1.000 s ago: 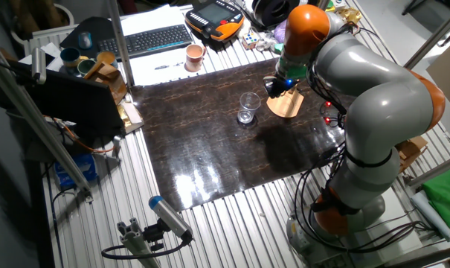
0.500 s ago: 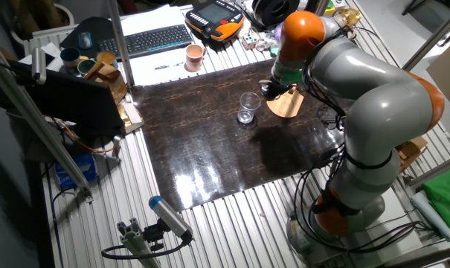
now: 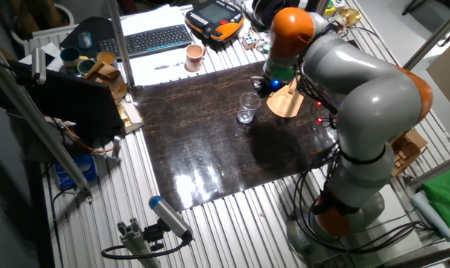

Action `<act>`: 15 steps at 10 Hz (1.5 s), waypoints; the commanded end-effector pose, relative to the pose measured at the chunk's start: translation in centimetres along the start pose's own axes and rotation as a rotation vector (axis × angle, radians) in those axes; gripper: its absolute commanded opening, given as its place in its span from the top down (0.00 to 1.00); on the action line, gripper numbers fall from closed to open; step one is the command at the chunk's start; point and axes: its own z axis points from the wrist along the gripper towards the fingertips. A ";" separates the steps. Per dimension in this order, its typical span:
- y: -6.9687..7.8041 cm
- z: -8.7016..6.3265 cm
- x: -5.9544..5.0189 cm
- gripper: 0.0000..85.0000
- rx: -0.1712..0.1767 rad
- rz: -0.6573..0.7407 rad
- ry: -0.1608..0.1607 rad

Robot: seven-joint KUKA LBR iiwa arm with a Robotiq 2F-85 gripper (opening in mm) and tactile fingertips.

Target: Put the cup on the cup rack

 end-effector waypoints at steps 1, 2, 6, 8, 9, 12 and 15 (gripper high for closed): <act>0.4 0.1 -0.2 0.99 0.001 0.038 0.003; 0.8 0.3 -0.5 0.99 0.002 0.081 0.006; 2.2 0.5 -1.1 0.99 -0.012 0.238 0.042; 2.4 0.7 -1.3 0.99 -0.032 0.270 0.067; 2.5 0.8 -1.4 0.99 -0.036 0.277 0.082; 2.7 1.4 -1.7 0.99 -0.036 0.284 0.099; 3.0 2.1 -2.3 0.99 -0.034 0.314 0.109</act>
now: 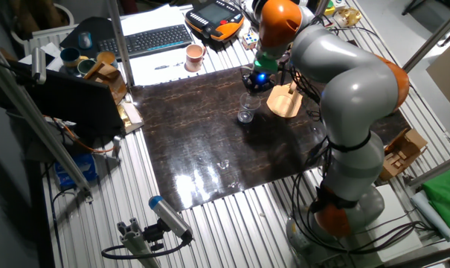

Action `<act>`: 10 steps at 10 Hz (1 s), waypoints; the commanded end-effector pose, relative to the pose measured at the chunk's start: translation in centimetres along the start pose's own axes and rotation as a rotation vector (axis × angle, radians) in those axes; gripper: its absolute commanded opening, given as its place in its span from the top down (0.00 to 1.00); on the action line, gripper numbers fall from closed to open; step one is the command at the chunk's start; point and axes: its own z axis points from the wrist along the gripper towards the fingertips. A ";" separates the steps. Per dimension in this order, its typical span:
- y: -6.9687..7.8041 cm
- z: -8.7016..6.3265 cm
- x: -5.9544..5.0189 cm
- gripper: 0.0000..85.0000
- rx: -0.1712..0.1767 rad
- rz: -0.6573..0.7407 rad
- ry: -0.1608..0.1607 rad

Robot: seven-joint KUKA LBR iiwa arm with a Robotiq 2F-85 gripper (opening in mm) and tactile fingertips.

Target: Put the cup on the cup rack

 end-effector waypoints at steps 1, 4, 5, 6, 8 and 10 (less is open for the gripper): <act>0.2 0.1 0.0 0.99 -0.001 0.012 0.006; 0.7 0.2 0.1 0.99 -0.009 0.049 0.054; 0.9 0.2 0.1 0.99 -0.009 0.062 0.067; 1.0 0.3 0.1 0.99 -0.009 0.075 0.084; 1.1 0.5 0.0 0.99 -0.011 0.089 0.106; 1.2 0.8 -0.2 0.99 -0.016 0.109 0.119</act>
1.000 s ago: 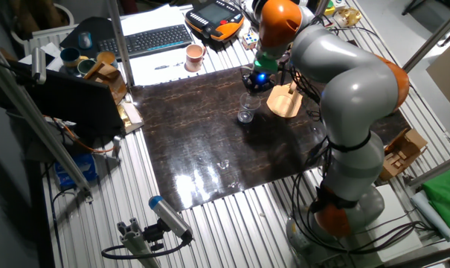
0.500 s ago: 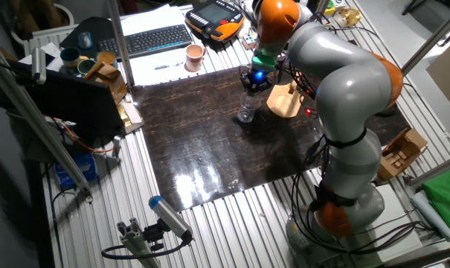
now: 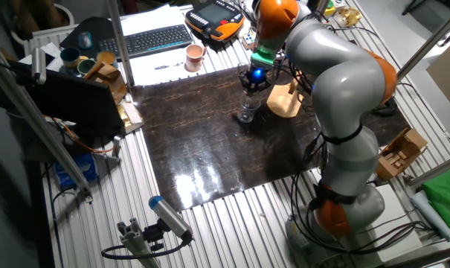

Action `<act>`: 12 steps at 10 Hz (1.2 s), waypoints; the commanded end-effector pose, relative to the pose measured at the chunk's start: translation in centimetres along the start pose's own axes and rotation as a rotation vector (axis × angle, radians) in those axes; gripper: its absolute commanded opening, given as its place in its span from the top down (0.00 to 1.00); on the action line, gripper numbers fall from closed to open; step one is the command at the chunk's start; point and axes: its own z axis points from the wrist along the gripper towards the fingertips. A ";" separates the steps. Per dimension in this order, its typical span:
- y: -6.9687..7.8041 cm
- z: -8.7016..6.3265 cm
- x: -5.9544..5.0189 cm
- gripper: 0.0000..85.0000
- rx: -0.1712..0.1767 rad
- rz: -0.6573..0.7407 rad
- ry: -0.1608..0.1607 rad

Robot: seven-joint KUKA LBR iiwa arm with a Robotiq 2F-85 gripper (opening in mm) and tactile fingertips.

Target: Put the cup on the cup rack

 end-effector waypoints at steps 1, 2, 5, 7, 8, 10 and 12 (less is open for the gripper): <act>0.0 0.1 0.0 0.99 -0.001 0.009 0.001; 0.0 0.1 -0.1 0.99 -0.003 0.022 0.002; 0.1 0.3 -0.3 0.99 -0.032 0.059 0.012; 0.2 0.5 -0.5 0.99 -0.038 0.067 0.009; 0.2 0.7 -0.6 0.99 -0.040 0.076 0.007; 0.3 1.0 -0.8 0.99 -0.044 0.086 0.006; 0.4 1.1 -0.9 0.99 -0.065 0.113 0.005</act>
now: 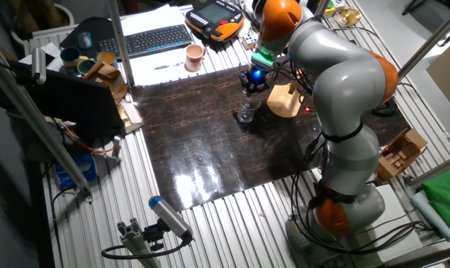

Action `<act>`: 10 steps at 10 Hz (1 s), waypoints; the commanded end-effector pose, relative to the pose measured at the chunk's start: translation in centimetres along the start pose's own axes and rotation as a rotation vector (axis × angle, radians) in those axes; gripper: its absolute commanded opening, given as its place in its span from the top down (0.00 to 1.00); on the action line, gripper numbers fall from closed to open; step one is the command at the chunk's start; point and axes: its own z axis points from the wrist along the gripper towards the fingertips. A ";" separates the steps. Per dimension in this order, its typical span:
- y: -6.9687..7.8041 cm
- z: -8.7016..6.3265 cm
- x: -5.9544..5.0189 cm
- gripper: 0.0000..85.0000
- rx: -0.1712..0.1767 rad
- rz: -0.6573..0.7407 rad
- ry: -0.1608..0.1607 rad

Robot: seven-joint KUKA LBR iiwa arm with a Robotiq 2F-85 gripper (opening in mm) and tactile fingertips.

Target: Put the cup on the cup rack

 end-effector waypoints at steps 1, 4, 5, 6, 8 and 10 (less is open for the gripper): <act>0.1 0.0 0.0 0.87 0.004 0.006 -0.007; 0.4 0.2 0.1 0.58 0.017 0.002 -0.020; 0.4 0.2 0.0 0.56 0.022 -0.005 -0.024; 0.3 0.1 0.1 0.55 0.026 -0.013 -0.026; 0.5 0.1 0.5 0.55 0.030 -0.023 -0.037; 0.7 -0.1 0.9 0.55 0.049 -0.040 -0.053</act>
